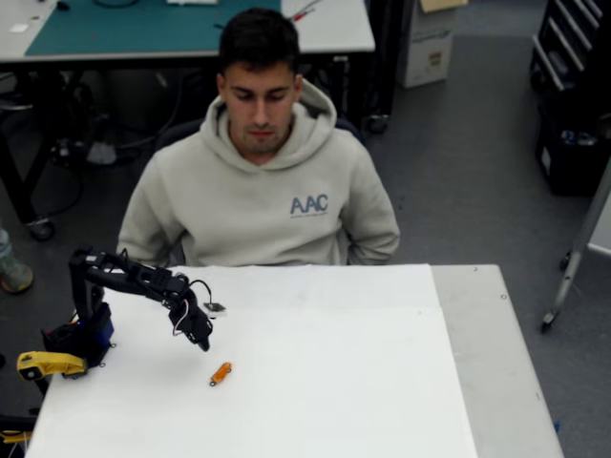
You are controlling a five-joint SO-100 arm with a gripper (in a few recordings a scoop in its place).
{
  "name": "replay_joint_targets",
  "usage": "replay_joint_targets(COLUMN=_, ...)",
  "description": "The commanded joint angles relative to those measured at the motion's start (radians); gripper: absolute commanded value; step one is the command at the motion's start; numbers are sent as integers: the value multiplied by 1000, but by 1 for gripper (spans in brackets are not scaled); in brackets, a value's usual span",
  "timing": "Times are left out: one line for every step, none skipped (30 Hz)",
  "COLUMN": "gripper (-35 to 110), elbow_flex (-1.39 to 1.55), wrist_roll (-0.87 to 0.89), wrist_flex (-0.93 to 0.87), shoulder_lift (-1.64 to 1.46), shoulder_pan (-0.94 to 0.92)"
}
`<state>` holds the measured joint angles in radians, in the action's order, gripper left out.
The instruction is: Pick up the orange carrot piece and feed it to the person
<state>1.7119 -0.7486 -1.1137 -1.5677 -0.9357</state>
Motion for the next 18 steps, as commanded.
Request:
replay_joint_targets(gripper=-2, elbow_flex=-89, wrist_roll=-54, wrist_flex=-11, shoulder_lift=-3, shoulder_pan=-60)
replay_joint_targets(gripper=-2, elbow_flex=-103, wrist_roll=-63, wrist_flex=-11, shoulder_lift=8, shoulder_pan=-69)
replay_joint_targets(gripper=-2, elbow_flex=-117, wrist_roll=-72, wrist_flex=-11, shoulder_lift=20, shoulder_pan=-75)
replay_joint_targets(gripper=-2, elbow_flex=-132, wrist_roll=-80, wrist_flex=-11, shoulder_lift=32, shoulder_pan=-81)
replay_joint_targets(gripper=-2, elbow_flex=-146, wrist_roll=-87, wrist_flex=-11, shoulder_lift=44, shoulder_pan=-83)
replay_joint_targets(gripper=-2, elbow_flex=-158, wrist_roll=-94, wrist_flex=-11, shoulder_lift=57, shoulder_pan=-86)
replay_joint_targets(gripper=-2, elbow_flex=-167, wrist_roll=-98, wrist_flex=-11, shoulder_lift=67, shoulder_pan=-87)
replay_joint_targets(gripper=-2, elbow_flex=-175, wrist_roll=-103, wrist_flex=-11, shoulder_lift=77, shoulder_pan=-87)
replay_joint_targets(gripper=-2, elbow_flex=-181, wrist_roll=-104, wrist_flex=-11, shoulder_lift=86, shoulder_pan=-87)
replay_joint_targets(gripper=-2, elbow_flex=-187, wrist_roll=-104, wrist_flex=-11, shoulder_lift=92, shoulder_pan=-87)
replay_joint_targets(gripper=-2, elbow_flex=-189, wrist_roll=-104, wrist_flex=-11, shoulder_lift=97, shoulder_pan=-87)
replay_joint_targets(gripper=-2, elbow_flex=-190, wrist_roll=-104, wrist_flex=-11, shoulder_lift=101, shoulder_pan=-87)
replay_joint_targets(gripper=-2, elbow_flex=-193, wrist_roll=-104, wrist_flex=-11, shoulder_lift=104, shoulder_pan=-89)
replay_joint_targets(gripper=-2, elbow_flex=-198, wrist_roll=-104, wrist_flex=-11, shoulder_lift=104, shoulder_pan=-89)
replay_joint_targets(gripper=-2, elbow_flex=-202, wrist_roll=-104, wrist_flex=-11, shoulder_lift=104, shoulder_pan=-89)
replay_joint_targets(gripper=-2, elbow_flex=-206, wrist_roll=-104, wrist_flex=-11, shoulder_lift=104, shoulder_pan=-89)
replay_joint_targets(gripper=-2, elbow_flex=-207, wrist_roll=-104, wrist_flex=-11, shoulder_lift=104, shoulder_pan=-89)
replay_joint_targets(gripper=-2, elbow_flex=-206, wrist_roll=-104, wrist_flex=-11, shoulder_lift=104, shoulder_pan=-87)
